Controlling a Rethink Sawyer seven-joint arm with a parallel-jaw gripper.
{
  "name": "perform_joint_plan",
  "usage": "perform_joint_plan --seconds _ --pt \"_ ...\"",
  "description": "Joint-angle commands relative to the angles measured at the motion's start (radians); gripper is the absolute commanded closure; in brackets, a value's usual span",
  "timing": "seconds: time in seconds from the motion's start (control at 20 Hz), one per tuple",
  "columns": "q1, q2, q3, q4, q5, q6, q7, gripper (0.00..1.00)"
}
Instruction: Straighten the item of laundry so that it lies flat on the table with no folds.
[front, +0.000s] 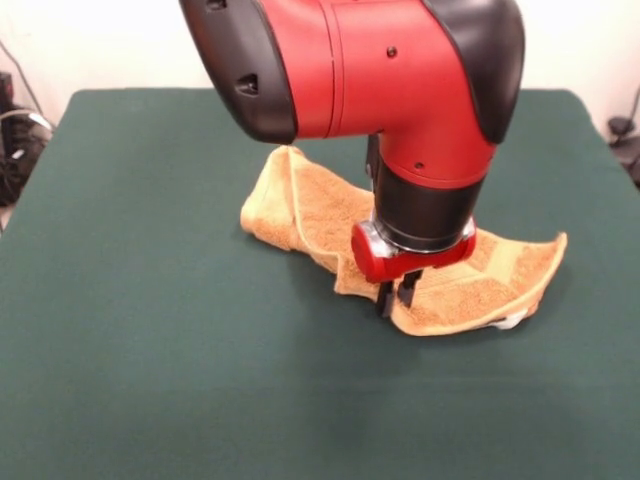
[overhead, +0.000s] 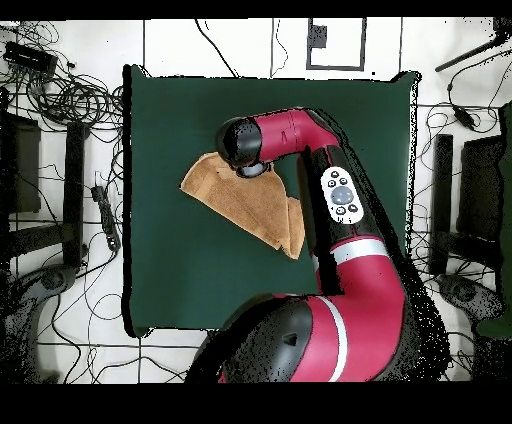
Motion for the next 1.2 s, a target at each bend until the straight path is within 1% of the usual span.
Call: perform_joint_plan --seconds 0.05,0.2,0.4,0.65,0.75,0.9,1.2 --pt "0.045 -0.055 0.066 0.0 0.023 0.074 -0.208 1.0" --pt "0.042 -0.068 0.062 0.015 0.023 0.074 -0.205 1.0" --pt "0.051 -0.071 0.058 -0.004 0.028 0.101 -0.195 1.0" --pt "0.059 -0.057 0.062 -0.043 0.022 0.132 -0.219 1.0" --pt "0.058 -0.047 0.07 -0.058 0.018 0.141 -0.251 1.0" --pt "0.054 -0.023 0.096 -0.095 0.008 0.158 -0.343 1.0" --pt "0.058 0.001 0.117 -0.133 0.006 0.186 -0.434 1.0"
